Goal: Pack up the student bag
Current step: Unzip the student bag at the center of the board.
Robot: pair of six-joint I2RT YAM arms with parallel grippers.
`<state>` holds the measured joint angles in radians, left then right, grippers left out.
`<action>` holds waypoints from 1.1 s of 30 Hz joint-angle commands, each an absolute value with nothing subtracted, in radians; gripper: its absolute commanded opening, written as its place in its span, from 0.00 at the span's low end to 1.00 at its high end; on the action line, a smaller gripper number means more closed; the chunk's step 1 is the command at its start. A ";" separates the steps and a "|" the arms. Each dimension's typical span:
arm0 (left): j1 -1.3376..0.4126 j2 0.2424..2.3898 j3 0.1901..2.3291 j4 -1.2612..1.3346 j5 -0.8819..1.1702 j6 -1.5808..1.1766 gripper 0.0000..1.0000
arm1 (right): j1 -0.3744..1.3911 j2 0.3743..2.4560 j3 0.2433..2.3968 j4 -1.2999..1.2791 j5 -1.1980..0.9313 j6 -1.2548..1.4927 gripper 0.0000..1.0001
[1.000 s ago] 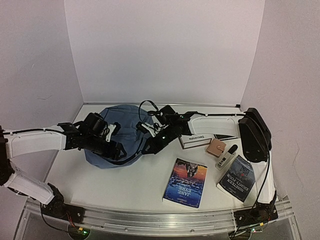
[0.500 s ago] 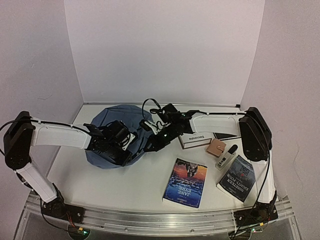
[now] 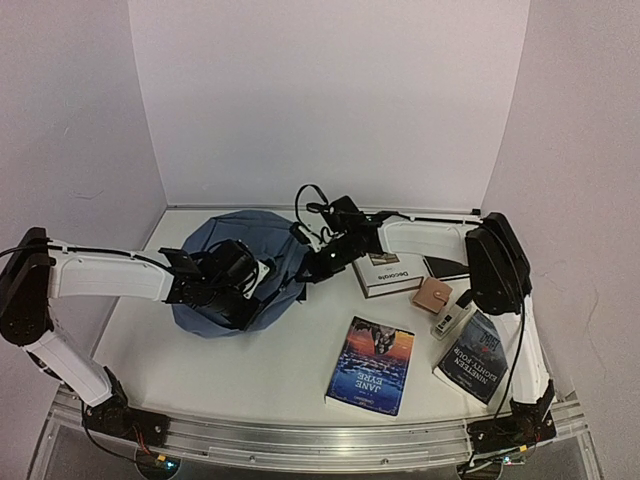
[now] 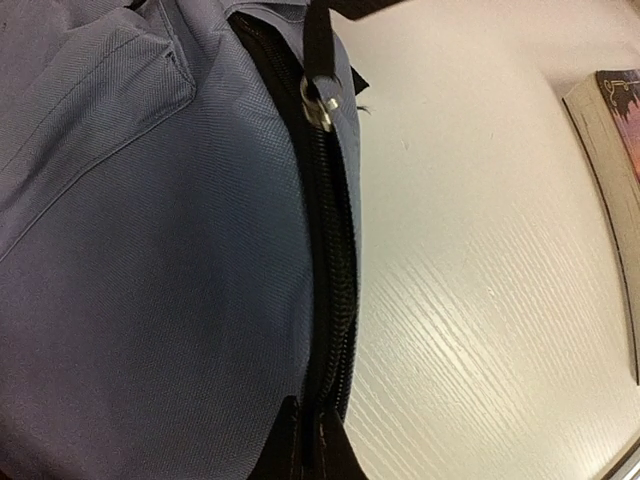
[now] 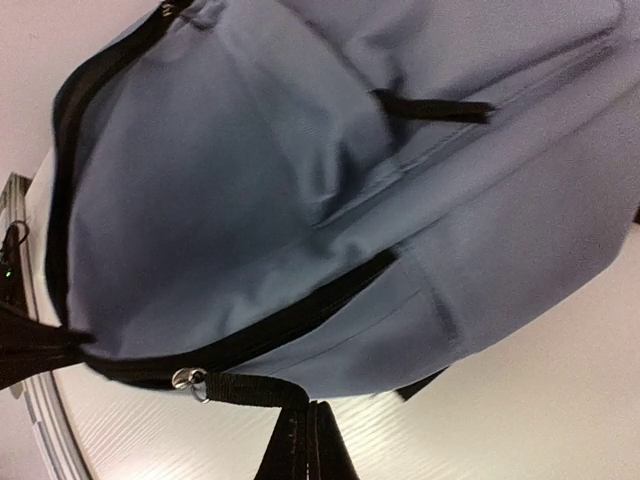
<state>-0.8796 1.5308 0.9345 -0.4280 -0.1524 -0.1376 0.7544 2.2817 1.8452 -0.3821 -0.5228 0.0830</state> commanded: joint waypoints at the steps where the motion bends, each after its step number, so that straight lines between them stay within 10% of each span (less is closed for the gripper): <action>1: -0.902 1.497 0.907 -0.482 -0.142 -0.166 0.00 | 0.667 2.363 1.959 -0.365 -0.390 0.086 0.00; 16: -0.910 1.583 1.012 -0.430 -0.109 -0.213 0.00 | 0.612 2.448 2.137 -0.368 -0.352 0.100 0.01; 19: -0.908 1.617 1.054 -0.417 -0.118 -0.246 0.10 | 0.613 2.409 2.104 -0.371 -0.417 0.080 0.29; 23: -0.904 1.590 1.072 -0.428 -0.094 -0.281 0.57 | 0.612 2.316 2.001 -0.371 -0.505 0.015 0.69; 33: -0.725 1.333 0.915 -0.546 -0.096 -0.548 0.59 | 0.692 2.176 1.867 -0.388 -0.540 -0.122 0.84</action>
